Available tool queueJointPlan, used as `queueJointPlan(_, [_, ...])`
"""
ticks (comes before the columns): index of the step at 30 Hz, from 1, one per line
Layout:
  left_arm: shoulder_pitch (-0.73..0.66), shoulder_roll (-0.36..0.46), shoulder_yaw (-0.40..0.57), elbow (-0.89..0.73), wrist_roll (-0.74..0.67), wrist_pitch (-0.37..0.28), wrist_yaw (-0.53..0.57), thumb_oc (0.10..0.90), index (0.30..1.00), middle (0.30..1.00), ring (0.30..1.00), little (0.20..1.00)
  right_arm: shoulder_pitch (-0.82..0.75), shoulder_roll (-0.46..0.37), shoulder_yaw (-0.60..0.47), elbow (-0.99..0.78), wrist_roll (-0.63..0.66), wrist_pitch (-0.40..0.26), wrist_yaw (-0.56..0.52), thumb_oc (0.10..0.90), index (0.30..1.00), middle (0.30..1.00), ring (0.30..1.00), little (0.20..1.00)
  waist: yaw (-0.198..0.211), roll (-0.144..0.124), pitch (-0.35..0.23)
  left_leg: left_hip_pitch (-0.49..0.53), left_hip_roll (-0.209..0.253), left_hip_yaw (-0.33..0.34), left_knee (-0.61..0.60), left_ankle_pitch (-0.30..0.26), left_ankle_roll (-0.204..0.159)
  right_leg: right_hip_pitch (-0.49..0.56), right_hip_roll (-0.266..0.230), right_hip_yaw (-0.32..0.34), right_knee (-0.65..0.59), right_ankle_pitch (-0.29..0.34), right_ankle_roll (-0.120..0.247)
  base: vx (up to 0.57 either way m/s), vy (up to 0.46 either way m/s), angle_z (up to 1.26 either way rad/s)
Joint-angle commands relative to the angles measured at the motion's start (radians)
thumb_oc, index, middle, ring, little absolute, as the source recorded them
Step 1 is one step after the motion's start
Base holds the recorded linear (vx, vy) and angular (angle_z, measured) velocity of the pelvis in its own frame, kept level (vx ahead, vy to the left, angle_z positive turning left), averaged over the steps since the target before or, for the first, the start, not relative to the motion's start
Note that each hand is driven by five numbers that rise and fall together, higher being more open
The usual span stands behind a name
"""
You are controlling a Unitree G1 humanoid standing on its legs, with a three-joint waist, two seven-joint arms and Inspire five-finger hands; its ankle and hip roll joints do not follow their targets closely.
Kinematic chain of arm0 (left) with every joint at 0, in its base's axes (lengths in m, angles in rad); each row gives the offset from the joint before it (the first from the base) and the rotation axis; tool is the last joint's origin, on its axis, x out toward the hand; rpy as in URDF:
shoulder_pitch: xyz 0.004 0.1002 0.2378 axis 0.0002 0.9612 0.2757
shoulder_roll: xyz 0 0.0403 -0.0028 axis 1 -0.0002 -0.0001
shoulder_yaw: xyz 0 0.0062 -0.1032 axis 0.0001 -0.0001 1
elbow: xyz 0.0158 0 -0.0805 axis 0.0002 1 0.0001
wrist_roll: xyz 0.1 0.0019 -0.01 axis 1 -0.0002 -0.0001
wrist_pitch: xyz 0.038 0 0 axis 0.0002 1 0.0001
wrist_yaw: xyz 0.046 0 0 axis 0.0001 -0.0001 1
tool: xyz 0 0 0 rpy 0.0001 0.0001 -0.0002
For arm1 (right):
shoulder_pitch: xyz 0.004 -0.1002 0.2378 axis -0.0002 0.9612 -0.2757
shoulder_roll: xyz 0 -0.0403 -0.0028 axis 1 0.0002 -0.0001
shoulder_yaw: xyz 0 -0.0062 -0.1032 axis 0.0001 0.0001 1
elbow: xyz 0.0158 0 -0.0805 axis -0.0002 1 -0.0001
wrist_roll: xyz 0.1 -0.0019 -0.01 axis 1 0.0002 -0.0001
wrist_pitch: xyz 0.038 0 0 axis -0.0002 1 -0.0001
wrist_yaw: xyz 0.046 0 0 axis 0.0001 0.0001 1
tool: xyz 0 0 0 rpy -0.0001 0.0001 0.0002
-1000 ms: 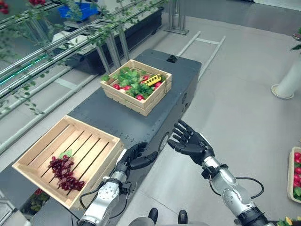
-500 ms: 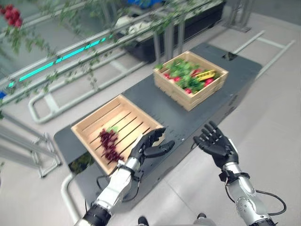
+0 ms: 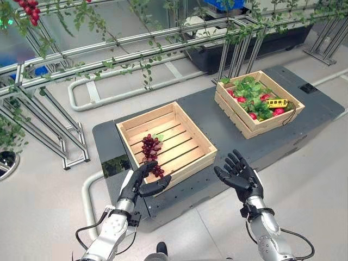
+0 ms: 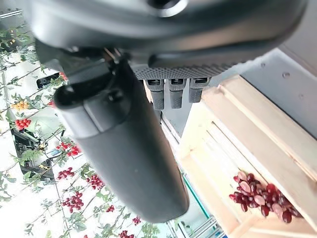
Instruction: Pick up the fruits from the basket on one side to the basket on the other side
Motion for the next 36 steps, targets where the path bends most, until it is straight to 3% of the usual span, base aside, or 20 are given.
queueJointPlan(1, [-0.105, -0.006, 0.115, -0.092, 0.042, -0.164, 0.122, 0.8, 0.9, 0.9, 0.9, 0.9, -0.081, 0.012, -0.053, -0.07, -0.017, -0.153, -0.067, 0.8, 0.9, 0.9, 0.9, 0.9, 0.015, 0.05, -0.015, 0.045, -0.003, -0.027, 0.003, -0.111, 0.045, -0.027, -0.009, -0.004, 0.011, 0.063, -0.021, 0.06, 0.192, 0.18])
queueJointPlan(3, [-0.109, -0.003, 0.135, -0.094, 0.054, -0.155, 0.142, 0.8, 0.9, 0.9, 0.9, 0.9, -0.086, 0.015, -0.056, -0.071, -0.023, -0.156, -0.081, 0.8, 0.9, 0.9, 0.9, 0.9, 0.019, 0.05, -0.013, 0.044, -0.01, -0.033, 0.003, -0.115, 0.05, -0.032, -0.018, -0.006, 0.025, 0.069, -0.017, 0.08, 0.194, 0.14])
queueJointPlan(6, [-0.126, 0.021, 0.183, -0.108, 0.119, -0.139, 0.156, 0.8, 0.9, 0.9, 0.9, 0.9, -0.093, 0.02, -0.061, -0.087, -0.045, -0.164, -0.105, 0.8, 0.9, 0.9, 0.9, 0.9, 0.032, 0.055, -0.006, 0.04, -0.048, -0.064, 0.003, -0.127, 0.076, -0.064, -0.052, 0.004, 0.153, 0.074, -0.011, 0.11, 0.269, 0.15])
queueJointPlan(7, [-0.131, 0.037, 0.193, -0.118, 0.136, -0.135, 0.169, 0.8, 0.9, 0.9, 0.9, 0.9, -0.085, 0.017, -0.06, -0.104, -0.054, -0.161, -0.106, 0.8, 0.9, 0.9, 0.9, 0.9, 0.025, 0.064, 0.005, 0.032, -0.063, -0.081, 0.003, -0.123, 0.095, -0.137, -0.077, 0.043, 0.329, 0.088, -0.008, 0.03, 0.17, 0.2])
queueJointPlan(9, [-0.136, 0.054, 0.21, -0.096, 0.14, -0.134, 0.181, 0.8, 0.9, 0.9, 0.9, 0.9, -0.07, 0.011, -0.057, -0.121, -0.045, -0.156, -0.089, 0.8, 0.9, 0.9, 0.9, 0.9, 0.008, 0.072, 0.032, 0.028, -0.068, -0.099, 0.003, -0.115, 0.107, -0.239, -0.08, 0.106, 0.484, 0.083, -0.012, 0.01, 0.086, 0.13])
queueJointPlan(10, [-0.14, 0.06, 0.22, -0.086, 0.133, -0.128, 0.179, 0.8, 0.9, 0.9, 0.9, 0.9, -0.063, 0.007, -0.058, -0.128, -0.041, -0.154, -0.085, 0.8, 0.9, 0.9, 0.9, 0.9, -0.005, 0.074, 0.04, 0.018, -0.062, -0.109, 0.003, -0.098, 0.106, -0.263, -0.038, 0.137, 0.463, 0.067, -0.036, 0.02, -0.126, 0.0])
queueJointPlan(11, [-0.141, 0.071, 0.224, -0.075, 0.114, -0.122, 0.171, 0.8, 0.9, 0.9, 0.9, 0.9, -0.04, -0.001, -0.063, -0.145, -0.037, -0.15, -0.081, 0.8, 0.9, 0.9, 0.9, 0.9, -0.028, 0.076, 0.044, 0.017, -0.054, -0.139, 0.003, -0.087, 0.097, -0.263, 0.036, 0.198, 0.395, 0.012, -0.056, 0.03, -0.186, 0.11])
queueJointPlan(12, [-0.139, 0.072, 0.224, -0.073, 0.11, -0.122, 0.168, 0.8, 0.9, 0.9, 0.9, 0.9, -0.032, -0.002, -0.065, -0.149, -0.036, -0.151, -0.078, 0.8, 0.9, 0.9, 0.9, 0.9, -0.035, 0.076, 0.044, 0.018, -0.052, -0.149, 0.003, -0.085, 0.096, -0.259, 0.054, 0.216, 0.363, 0.005, -0.061, 0.14, -0.314, 0.41])
queueJointPlan(13, [-0.133, 0.072, 0.219, -0.075, 0.104, -0.11, 0.179, 0.8, 0.9, 0.9, 0.9, 0.9, -0.005, -0.016, -0.069, -0.167, -0.043, -0.158, -0.067, 0.8, 0.9, 0.9, 0.9, 0.9, -0.06, 0.073, 0.043, 0.012, -0.048, -0.177, 0.003, -0.081, 0.088, -0.241, 0.11, 0.277, 0.23, -0.016, -0.076, 0.1, -0.268, 0.55])
queueJointPlan(15, [-0.141, 0.066, 0.202, -0.08, 0.105, -0.108, 0.205, 0.8, 0.9, 0.9, 0.9, 0.9, -0.017, -0.029, -0.062, -0.165, -0.062, -0.178, -0.067, 0.8, 0.9, 0.9, 0.9, 0.9, -0.074, 0.064, 0.05, 0.005, -0.05, -0.178, 0.003, -0.085, 0.081, -0.235, 0.146, 0.307, 0.119, 0.001, -0.076, 0.03, -0.286, 0.65])
queueJointPlan(17, [-0.17, 0.057, 0.176, -0.07, 0.114, -0.122, 0.207, 0.8, 0.9, 0.9, 0.9, 0.9, -0.05, -0.039, -0.055, -0.13, -0.108, -0.223, -0.088, 0.8, 0.9, 0.9, 0.9, 0.9, -0.086, 0.062, 0.06, -0.017, -0.054, -0.192, 0.003, -0.086, 0.084, -0.229, 0.165, 0.362, 0.1, 0.0, -0.089, -0.02, -0.322, 0.67])
queueJointPlan(18, [-0.178, 0.039, 0.161, -0.084, 0.105, -0.09, 0.239, 0.8, 0.9, 0.9, 0.9, 0.9, -0.079, -0.056, -0.04, -0.117, -0.133, -0.21, -0.077, 0.8, 0.9, 0.9, 0.9, 0.9, -0.081, 0.053, 0.075, -0.017, -0.046, -0.196, 0.003, -0.069, 0.077, -0.208, 0.183, 0.341, 0.099, -0.004, -0.09, 0.07, -0.341, 0.87])
queueJointPlan(21, [-0.147, 0.019, 0.179, -0.114, 0.113, -0.104, 0.234, 0.8, 0.9, 0.9, 0.9, 0.9, -0.075, -0.079, -0.051, -0.142, -0.157, -0.197, -0.059, 0.8, 0.9, 0.9, 0.9, 0.9, -0.075, 0.038, 0.082, 0.0, -0.025, -0.129, 0.043, -0.069, 0.055, -0.165, 0.171, 0.291, 0.081, -0.017, -0.109, 0.07, -0.191, 0.49])
queueJointPlan(22, [-0.153, 0.014, 0.17, -0.11, 0.111, -0.119, 0.227, 0.8, 0.9, 0.9, 0.9, 0.9, -0.07, -0.106, -0.06, -0.149, -0.167, -0.221, -0.076, 0.8, 0.9, 0.9, 0.9, 0.9, -0.081, 0.023, 0.095, -0.06, 0.006, -0.081, 0.15, -0.055, 0.026, -0.151, 0.169, 0.295, 0.073, -0.015, -0.125, 0.0, -0.13, 0.15])
queueJointPlan(24, [-0.175, 0.007, 0.155, -0.1, 0.121, -0.127, 0.238, 0.8, 0.9, 0.9, 0.9, 0.9, -0.081, -0.118, -0.067, -0.15, -0.176, -0.241, -0.092, 0.8, 0.9, 0.9, 0.9, 0.9, -0.084, 0.019, 0.111, -0.107, 0.034, -0.075, 0.197, -0.031, 0.009, -0.147, 0.164, 0.286, 0.08, -0.023, -0.136, -0.07, -0.038, 0.4])
queueJointPlan(27, [-0.262, -0.009, 0.116, -0.059, 0.144, -0.149, 0.308, 0.8, 0.9, 0.9, 0.9, 0.9, -0.175, -0.148, -0.06, -0.141, -0.21, -0.274, -0.104, 0.8, 0.9, 0.9, 0.9, 0.9, -0.091, 0.045, 0.148, -0.116, 0.07, -0.071, 0.137, -0.022, 0.0, -0.178, 0.151, 0.253, 0.159, -0.083, -0.146, -0.14, 0.167, 0.22])
queueJointPlan(28, [-0.311, -0.008, 0.104, -0.037, 0.148, -0.137, 0.33, 0.8, 0.9, 0.9, 0.9, 0.9, -0.201, -0.161, -0.068, -0.142, -0.2, -0.268, -0.101, 0.8, 0.9, 0.9, 0.9, 0.9, -0.108, 0.06, 0.15, -0.104, 0.085, -0.025, 0.12, -0.03, 0.0, -0.215, 0.139, 0.235, 0.219, -0.119, -0.15, -0.07, 0.195, 0.01])
queueJointPlan(31, [-0.343, -0.004, 0.091, -0.043, 0.151, -0.13, 0.353, 0.8, 0.9, 0.9, 0.9, 0.9, -0.202, -0.172, -0.078, -0.134, -0.167, -0.267, -0.1, 0.8, 0.9, 0.9, 0.9, 0.9, -0.114, 0.066, 0.171, -0.152, 0.065, -0.068, 0.201, -0.056, -0.008, -0.246, 0.119, 0.248, 0.269, -0.134, -0.149, -0.05, 0.146, 0.12])
queueJointPlan(36, [-0.369, -0.002, 0.089, -0.103, 0.188, -0.077, 0.379, 0.8, 0.9, 0.9, 0.9, 0.9, -0.212, -0.181, -0.064, -0.132, -0.213, -0.235, -0.106, 0.8, 0.9, 0.9, 0.9, 0.9, -0.124, 0.1, 0.202, -0.135, 0.03, -0.08, 0.161, -0.052, -0.007, -0.261, 0.105, 0.265, 0.254, -0.12, -0.136, 0.02, 0.195, 0.05])
